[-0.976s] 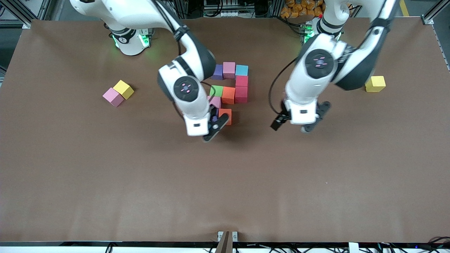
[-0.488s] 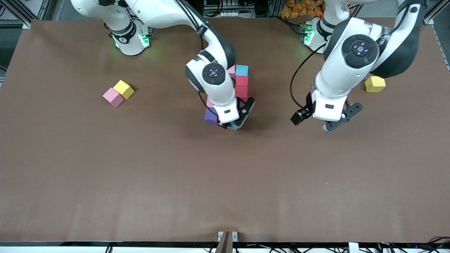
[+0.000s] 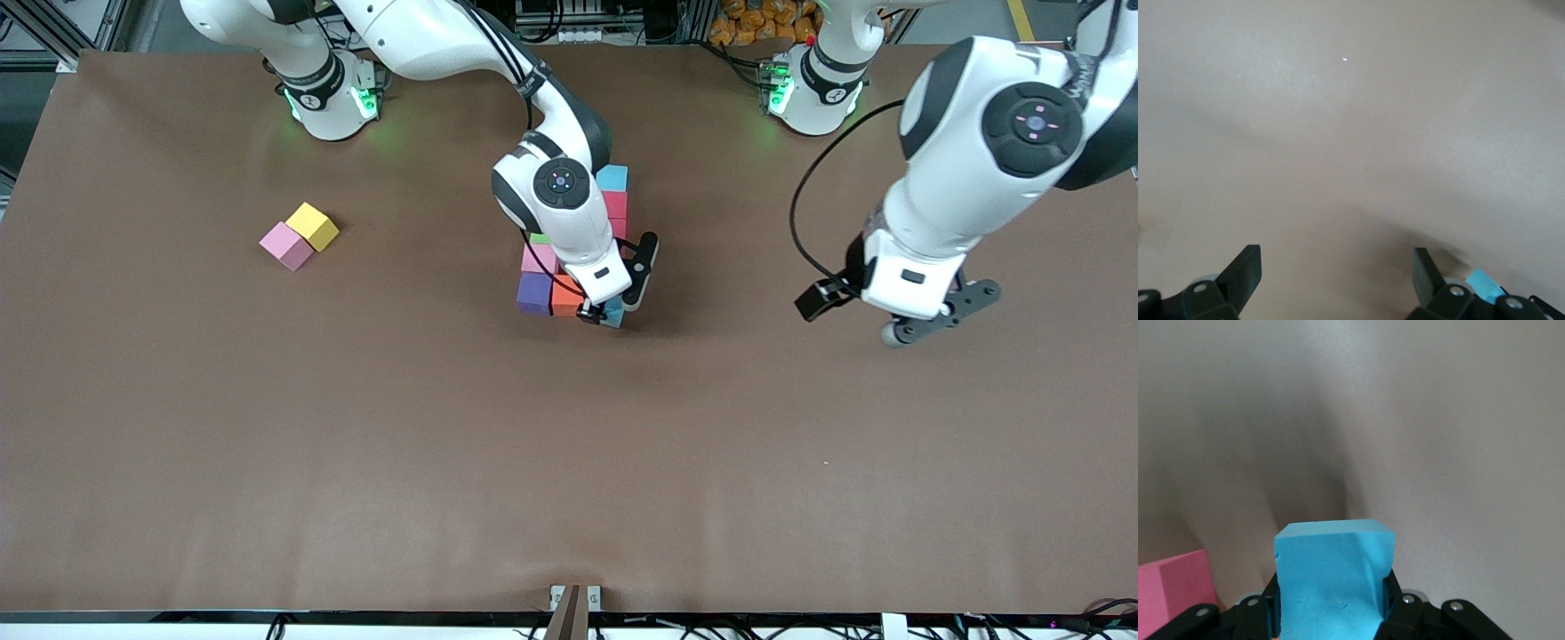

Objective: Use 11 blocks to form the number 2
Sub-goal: 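Lower the cyan cube beside the coral cube with the right gripper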

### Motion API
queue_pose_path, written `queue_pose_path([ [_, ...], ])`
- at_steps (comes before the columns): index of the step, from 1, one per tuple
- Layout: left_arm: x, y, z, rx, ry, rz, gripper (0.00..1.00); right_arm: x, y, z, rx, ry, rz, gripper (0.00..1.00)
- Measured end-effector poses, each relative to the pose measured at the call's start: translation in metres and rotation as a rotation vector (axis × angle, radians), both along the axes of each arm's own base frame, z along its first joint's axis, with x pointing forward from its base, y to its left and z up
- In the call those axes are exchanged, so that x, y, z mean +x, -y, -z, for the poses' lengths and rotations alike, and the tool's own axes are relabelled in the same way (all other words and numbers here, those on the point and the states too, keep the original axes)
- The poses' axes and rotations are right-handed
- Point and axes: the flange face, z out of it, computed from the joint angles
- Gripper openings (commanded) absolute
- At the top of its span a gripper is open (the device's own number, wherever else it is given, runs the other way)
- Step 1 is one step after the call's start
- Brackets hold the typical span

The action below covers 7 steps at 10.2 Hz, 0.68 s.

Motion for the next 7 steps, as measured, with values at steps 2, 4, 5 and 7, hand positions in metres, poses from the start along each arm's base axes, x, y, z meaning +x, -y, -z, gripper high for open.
queue_pose_path([
  [2, -0.001, -0.002, 0.001, 0.003, -0.009, 0.001, 1.0, -0.014, -0.012, 0.013, 0.03, 0.019, -0.072, 0.1],
  [4, -0.002, -0.001, 0.002, 0.007, -0.02, 0.001, 1.0, -0.029, -0.012, 0.037, 0.042, 0.03, -0.104, 0.1],
  [5, -0.003, -0.002, 0.003, 0.01, -0.028, 0.0, 1.0, -0.033, -0.007, 0.049, 0.033, 0.027, -0.118, 0.1],
  [7, -0.002, -0.002, -0.002, 0.007, -0.02, -0.002, 1.0, -0.035, 0.0, 0.06, 0.024, 0.016, -0.132, 0.1],
])
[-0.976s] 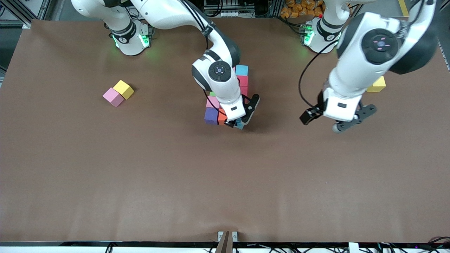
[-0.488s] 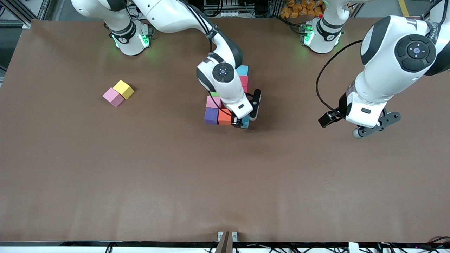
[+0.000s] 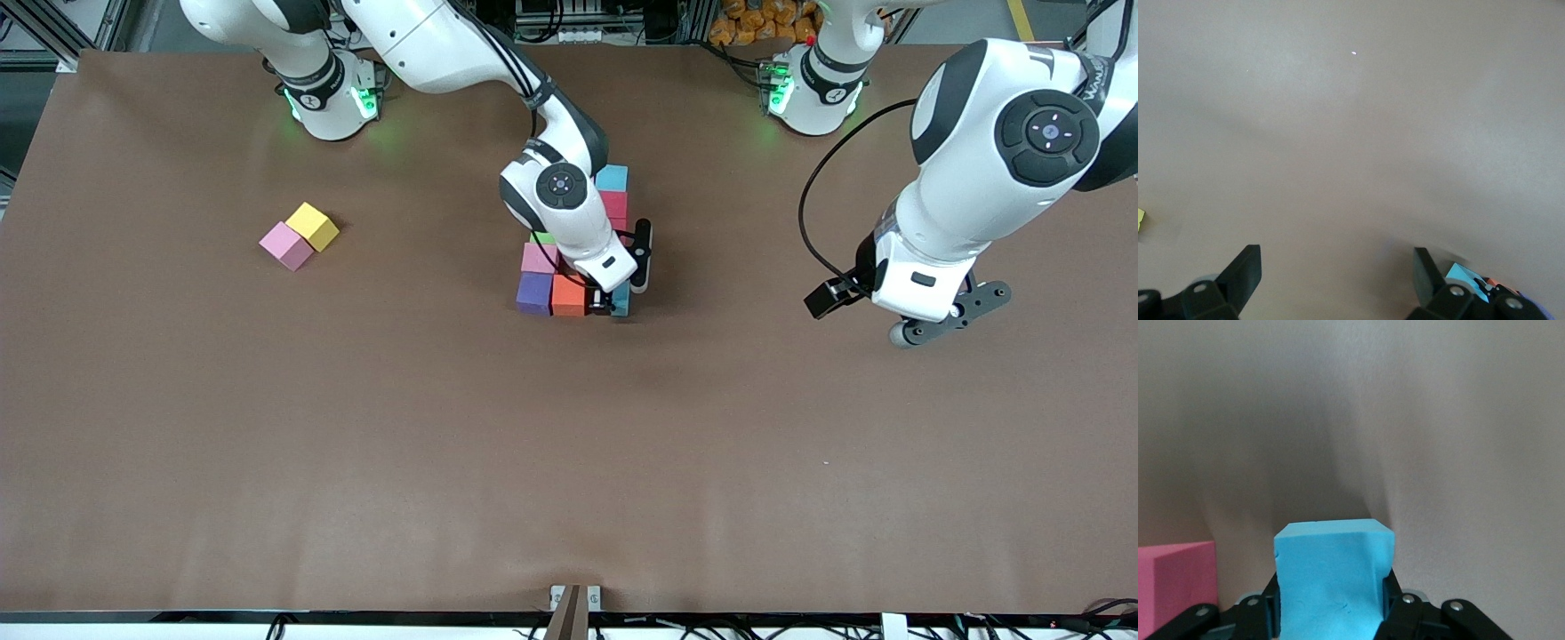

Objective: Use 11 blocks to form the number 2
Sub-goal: 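Lower the cyan cube beside the coral cube with the right gripper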

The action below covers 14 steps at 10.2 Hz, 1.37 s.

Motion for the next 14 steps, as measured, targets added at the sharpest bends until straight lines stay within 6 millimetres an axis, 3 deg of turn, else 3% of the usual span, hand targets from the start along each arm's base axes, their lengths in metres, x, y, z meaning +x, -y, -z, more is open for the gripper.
queue_pose_path([
  [5, 0.003, -0.003, -0.012, -0.006, 0.019, 0.024, 1.0, 0.001, 0.011, 0.0, -0.008, 0.001, -0.032, 0.1],
  [9, 0.006, -0.023, -0.013, 0.0, -0.003, 0.02, 1.0, 0.002, 0.023, 0.0, -0.021, -0.002, -0.036, 0.1],
  [10, 0.007, -0.024, -0.013, 0.0, -0.003, 0.026, 1.0, 0.002, 0.023, 0.0, -0.021, -0.002, -0.037, 0.19],
  [12, 0.006, -0.023, -0.013, 0.0, -0.004, 0.029, 1.0, 0.001, 0.022, 0.0, -0.02, 0.001, -0.038, 1.0],
  [14, 0.006, -0.022, -0.013, 0.0, -0.004, 0.03, 1.0, 0.002, 0.023, 0.001, -0.019, 0.003, -0.037, 1.0],
])
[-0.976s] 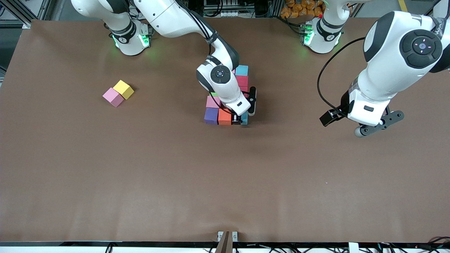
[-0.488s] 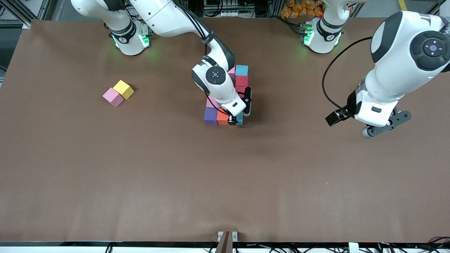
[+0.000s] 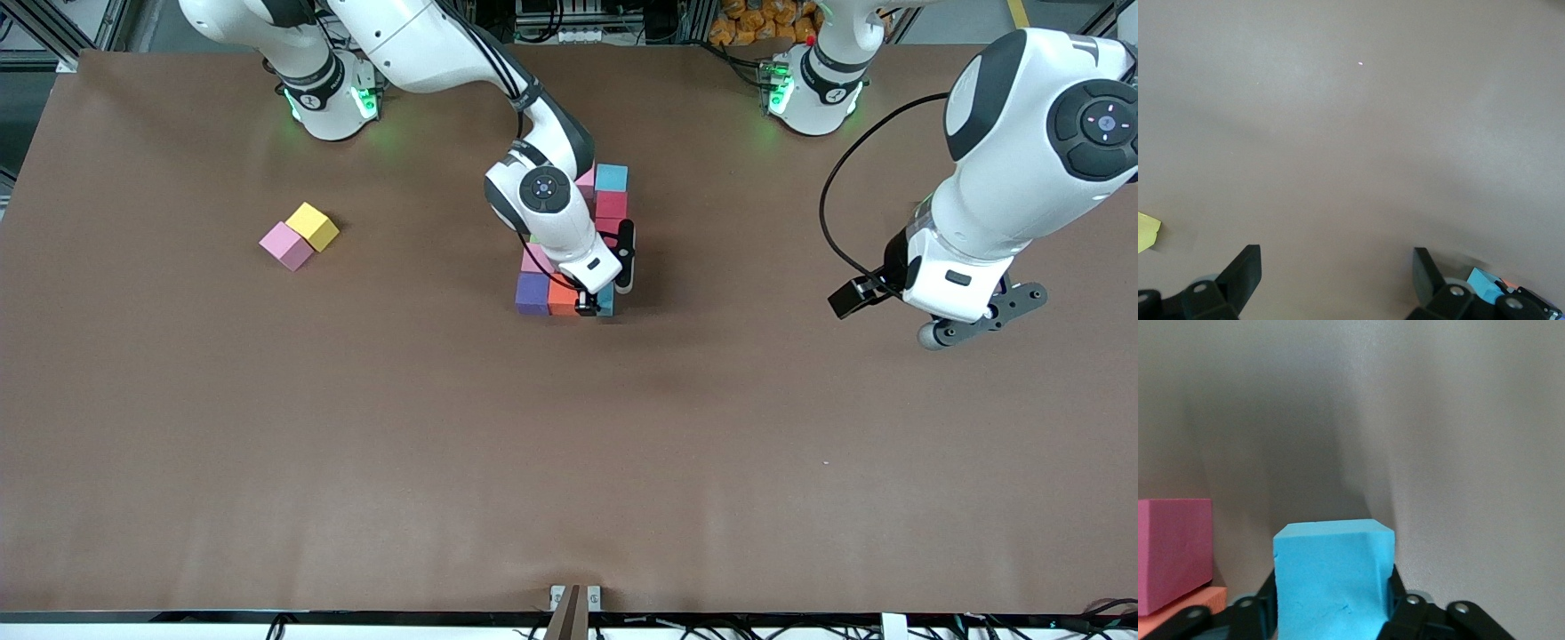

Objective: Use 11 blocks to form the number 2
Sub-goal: 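Lower the cyan cube beside the coral cube with the right gripper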

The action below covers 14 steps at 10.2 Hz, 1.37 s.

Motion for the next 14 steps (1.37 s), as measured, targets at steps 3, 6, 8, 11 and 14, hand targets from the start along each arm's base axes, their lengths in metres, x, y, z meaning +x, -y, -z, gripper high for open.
queue_pose_path([
  [3, 0.0, 0.0, 0.0, 0.0, 0.0, 0.0, 1.0, 0.001, 0.001, 0.001, 0.001, 0.002, 0.004, 1.0],
  [6, 0.0, 0.0, -0.001, -0.001, 0.002, 0.0, 1.0, 0.003, 0.002, -0.001, 0.006, 0.003, 0.016, 1.0],
  [8, 0.0, 0.0, -0.002, -0.002, 0.005, 0.0, 1.0, 0.001, 0.001, -0.01, 0.006, -0.02, 0.052, 1.0],
  [11, -0.001, 0.003, -0.005, -0.002, 0.003, 0.006, 1.0, -0.001, 0.002, -0.035, -0.004, -0.052, 0.07, 1.0],
  [14, -0.001, 0.006, -0.012, -0.005, 0.01, 0.01, 1.0, 0.006, 0.01, -0.058, -0.006, -0.066, 0.085, 1.0],
])
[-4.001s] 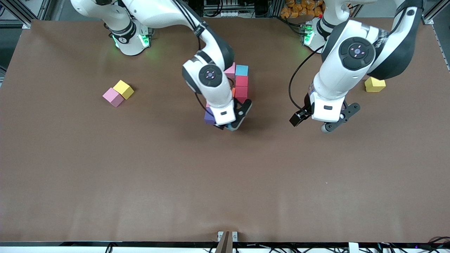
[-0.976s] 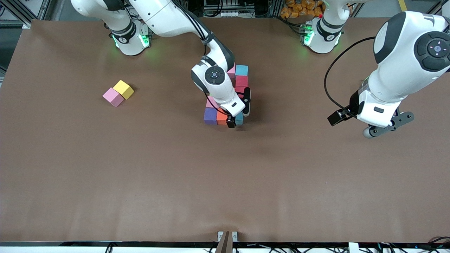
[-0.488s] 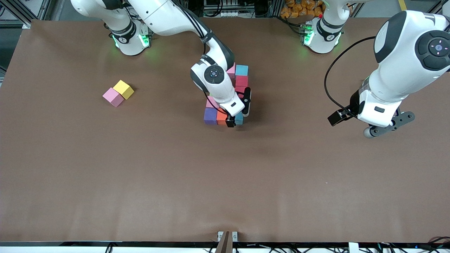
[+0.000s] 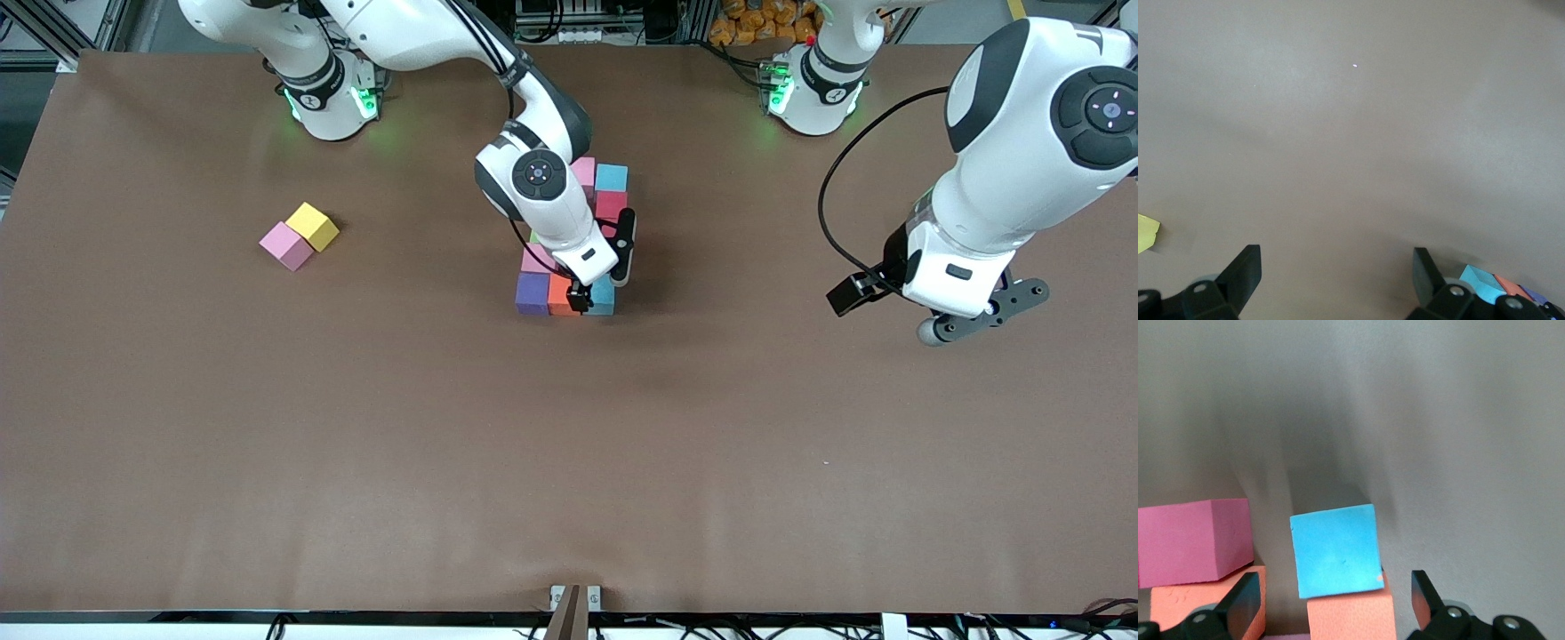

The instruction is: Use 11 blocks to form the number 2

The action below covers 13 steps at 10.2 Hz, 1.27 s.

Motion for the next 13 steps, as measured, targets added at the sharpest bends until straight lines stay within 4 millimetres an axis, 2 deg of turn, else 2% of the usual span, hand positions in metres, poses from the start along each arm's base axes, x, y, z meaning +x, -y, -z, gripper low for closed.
queue_pose_path([
  [2, 0.0, 0.001, -0.002, -0.001, 0.002, 0.002, 1.0, 0.027, 0.031, -0.021, 0.001, -0.054, 0.111, 1.0],
  [4, 0.0, 0.001, -0.013, -0.004, 0.016, 0.0, 1.0, 0.069, 0.086, -0.049, -0.007, -0.103, 0.319, 1.0],
  [5, -0.001, 0.001, -0.019, -0.005, 0.021, 0.0, 1.0, 0.097, 0.125, -0.063, 0.0, -0.107, 0.41, 1.0],
  [6, -0.002, 0.002, -0.023, -0.005, 0.023, 0.002, 1.0, 0.128, 0.174, -0.079, 0.016, -0.098, 0.5, 1.0],
  [7, -0.004, 0.003, -0.024, -0.004, 0.021, 0.005, 1.0, 0.155, 0.23, -0.095, 0.026, -0.096, 0.596, 1.0],
  [8, -0.005, 0.005, -0.027, -0.004, 0.022, 0.008, 1.0, 0.173, 0.281, -0.111, 0.022, -0.116, 0.694, 1.0],
  [9, -0.005, 0.007, -0.034, -0.007, 0.032, 0.011, 1.0, 0.184, 0.324, -0.131, 0.004, -0.14, 0.792, 1.0],
  [10, -0.007, 0.009, -0.041, -0.008, 0.031, 0.016, 1.0, 0.189, 0.357, -0.156, -0.029, -0.148, 0.867, 1.0],
  [12, -0.012, 0.016, -0.046, -0.004, 0.014, 0.032, 1.0, 0.187, 0.409, -0.216, -0.092, -0.179, 0.975, 1.0],
  [13, -0.013, 0.017, -0.047, -0.004, 0.013, 0.056, 1.0, 0.184, 0.441, -0.241, -0.125, -0.208, 1.054, 1.0],
])
